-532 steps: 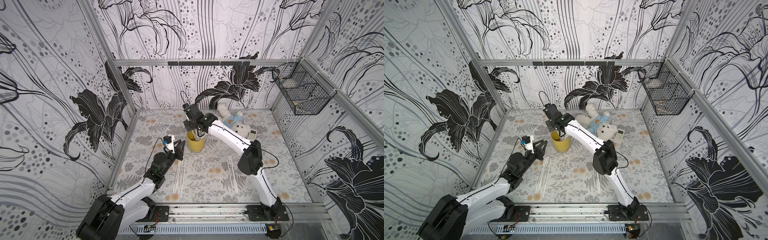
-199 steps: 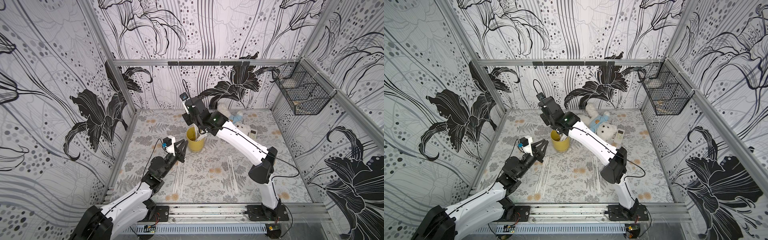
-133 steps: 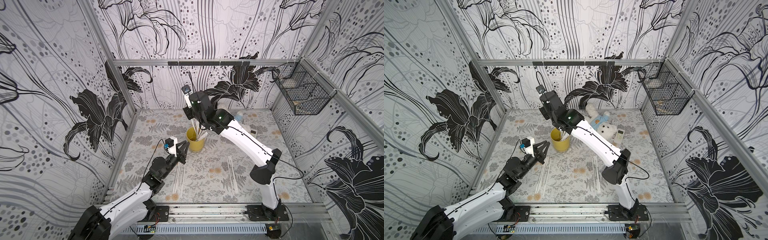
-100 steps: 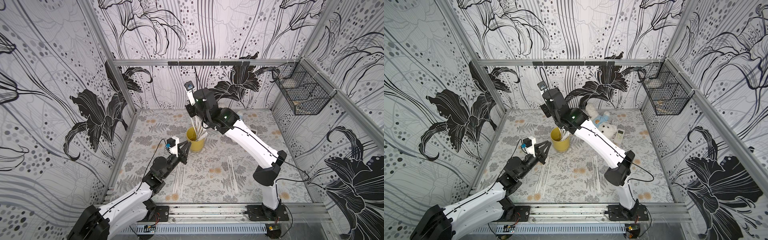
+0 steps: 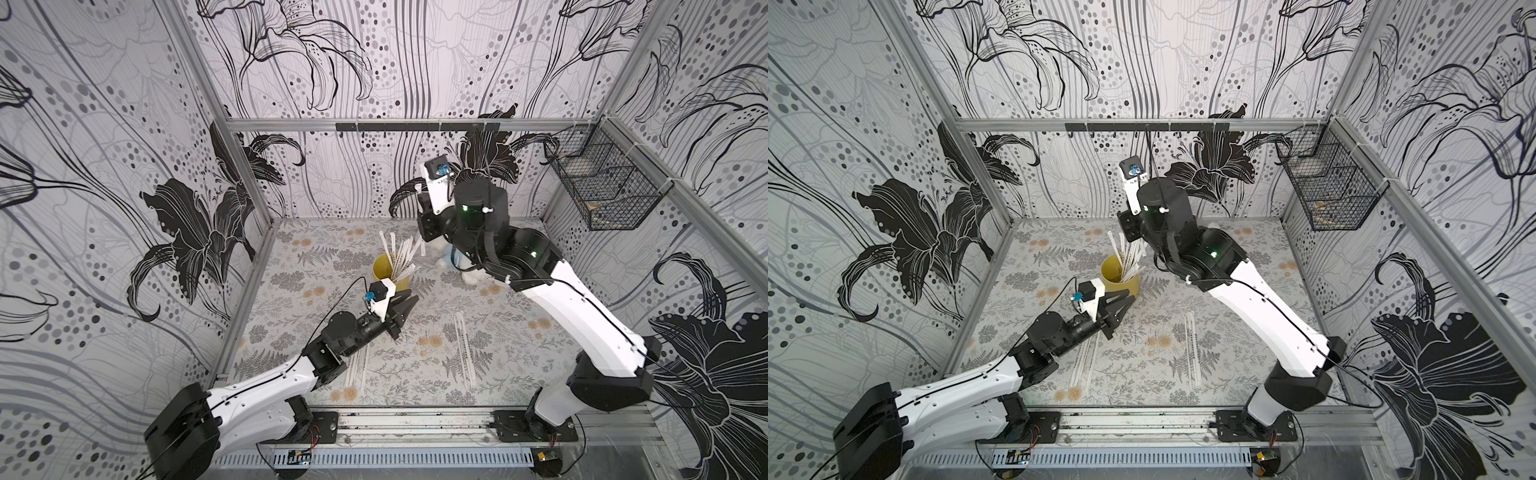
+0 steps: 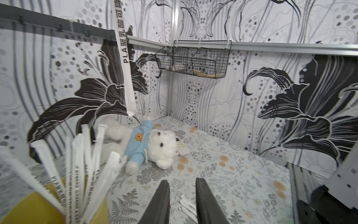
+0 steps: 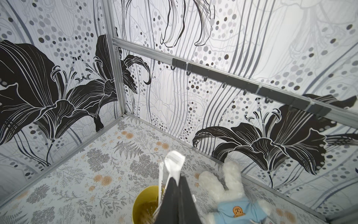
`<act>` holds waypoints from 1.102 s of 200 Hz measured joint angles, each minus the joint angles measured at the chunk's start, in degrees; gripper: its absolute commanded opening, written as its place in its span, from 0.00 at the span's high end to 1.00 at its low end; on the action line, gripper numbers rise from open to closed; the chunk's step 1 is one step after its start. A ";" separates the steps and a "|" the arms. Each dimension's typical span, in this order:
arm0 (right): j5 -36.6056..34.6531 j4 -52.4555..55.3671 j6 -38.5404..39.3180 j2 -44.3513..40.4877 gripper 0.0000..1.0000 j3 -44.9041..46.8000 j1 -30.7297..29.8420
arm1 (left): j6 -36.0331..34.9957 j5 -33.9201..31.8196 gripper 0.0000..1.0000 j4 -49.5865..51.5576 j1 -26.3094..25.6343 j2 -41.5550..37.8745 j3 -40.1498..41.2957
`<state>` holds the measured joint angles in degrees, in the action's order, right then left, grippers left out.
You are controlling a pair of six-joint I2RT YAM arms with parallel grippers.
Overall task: Take the straws out of the storage container
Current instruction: Place the straw at the center of the board.
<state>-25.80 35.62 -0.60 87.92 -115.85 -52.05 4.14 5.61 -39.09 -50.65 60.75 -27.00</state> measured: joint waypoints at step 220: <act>42.69 9.18 -12.28 0.98 1.00 51.78 32.26 | 6.62 15.58 0.69 -9.77 -7.45 28.57 -6.08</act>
<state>16.88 44.80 -12.88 88.90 -64.07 -19.79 10.76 21.19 -48.86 -58.11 89.32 -33.08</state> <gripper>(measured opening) 0.053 0.306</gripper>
